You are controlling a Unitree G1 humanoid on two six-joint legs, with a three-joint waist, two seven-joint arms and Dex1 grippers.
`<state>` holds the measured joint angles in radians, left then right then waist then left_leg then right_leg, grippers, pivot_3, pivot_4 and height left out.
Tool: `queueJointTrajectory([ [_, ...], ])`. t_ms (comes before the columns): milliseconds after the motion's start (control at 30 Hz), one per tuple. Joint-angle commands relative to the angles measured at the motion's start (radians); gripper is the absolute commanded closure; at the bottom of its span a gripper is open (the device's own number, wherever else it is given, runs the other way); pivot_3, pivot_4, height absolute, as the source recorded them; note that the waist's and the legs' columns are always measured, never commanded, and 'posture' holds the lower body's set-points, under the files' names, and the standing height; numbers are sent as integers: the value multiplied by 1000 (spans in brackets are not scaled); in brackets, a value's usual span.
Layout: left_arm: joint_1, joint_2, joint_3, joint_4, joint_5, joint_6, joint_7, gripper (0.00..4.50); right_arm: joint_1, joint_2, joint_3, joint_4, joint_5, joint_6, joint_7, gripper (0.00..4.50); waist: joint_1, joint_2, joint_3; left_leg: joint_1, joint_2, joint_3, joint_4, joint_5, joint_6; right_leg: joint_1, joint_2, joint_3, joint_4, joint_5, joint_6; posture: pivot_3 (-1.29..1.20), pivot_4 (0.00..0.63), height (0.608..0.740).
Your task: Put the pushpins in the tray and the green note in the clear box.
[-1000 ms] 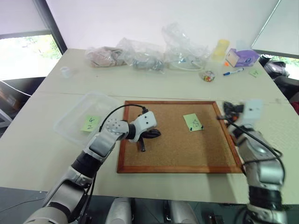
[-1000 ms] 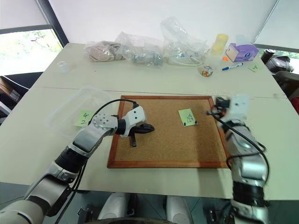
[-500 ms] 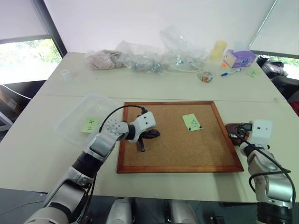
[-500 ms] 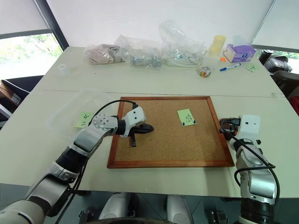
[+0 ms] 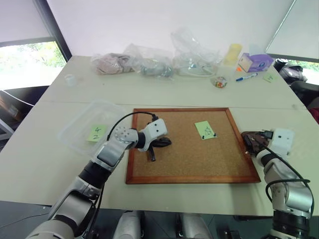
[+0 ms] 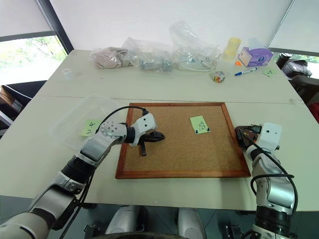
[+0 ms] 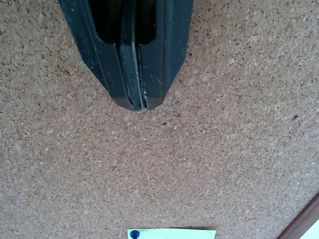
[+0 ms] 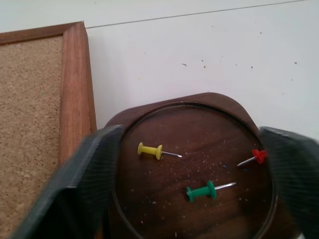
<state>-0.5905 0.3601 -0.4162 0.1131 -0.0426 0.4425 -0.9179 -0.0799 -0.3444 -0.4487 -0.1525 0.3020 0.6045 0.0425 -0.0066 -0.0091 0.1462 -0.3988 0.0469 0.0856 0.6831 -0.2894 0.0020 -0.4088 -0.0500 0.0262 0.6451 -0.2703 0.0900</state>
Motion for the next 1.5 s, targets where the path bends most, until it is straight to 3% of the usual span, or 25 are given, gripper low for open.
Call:
queueJointTrajectory([
  [33,9,-8,-24,25,29,6,10,4500,-5,5,-43,-64,25,-28,-5,29,0,0,0,0,0,0,0,0,0,0,0,0,0,0,0,0,150,738],
  [267,24,5,-22,3,28,23,-1,4500,-13,11,-66,-168,87,-91,30,29,-2,0,0,0,0,0,0,0,0,0,0,0,0,0,0,0,150,738],
  [467,67,106,-20,-35,30,-2,-72,4500,78,-55,141,-276,78,-77,214,29,-17,-2,0,1,1,0,-4,-1,1,-1,1,0,-1,0,0,0,150,738],
  [700,44,126,-9,9,32,-37,-92,4500,42,-22,288,-191,43,-101,259,29,-36,-2,0,7,3,-1,-10,-1,1,-1,4,0,0,-3,-5,0,150,738],
  [1000,42,95,-7,4,32,-29,-73,4500,-22,16,311,-49,10,-161,260,29,-31,-3,0,7,2,0,-10,-1,1,0,3,1,0,-3,-5,0,150,738],
  [1100,51,95,-9,-5,33,-26,-72,4500,-26,15,319,-33,4,-164,266,894,-29,-3,0,7,2,0,-10,-1,1,0,3,1,0,-3,-5,0,150,738],
  [1267,50,91,-8,-2,34,-26,-68,4500,-20,17,322,-17,3,-164,277,3609,-29,-3,0,7,2,0,-10,-1,1,0,2,1,0,-3,-5,0,150,738],
  [1333,47,91,-7,6,36,-30,-66,4500,-8,21,319,-33,10,-160,279,4437,-29,-3,0,7,2,0,-10,-1,1,0,2,1,0,-3,-5,0,150,738],
  [1500,46,93,-12,16,42,-39,-66,4500,18,32,306,-69,14,-185,271,4437,-26,-3,0,7,2,0,-10,-1,1,0,2,1,0,-3,-5,0,150,738],
])
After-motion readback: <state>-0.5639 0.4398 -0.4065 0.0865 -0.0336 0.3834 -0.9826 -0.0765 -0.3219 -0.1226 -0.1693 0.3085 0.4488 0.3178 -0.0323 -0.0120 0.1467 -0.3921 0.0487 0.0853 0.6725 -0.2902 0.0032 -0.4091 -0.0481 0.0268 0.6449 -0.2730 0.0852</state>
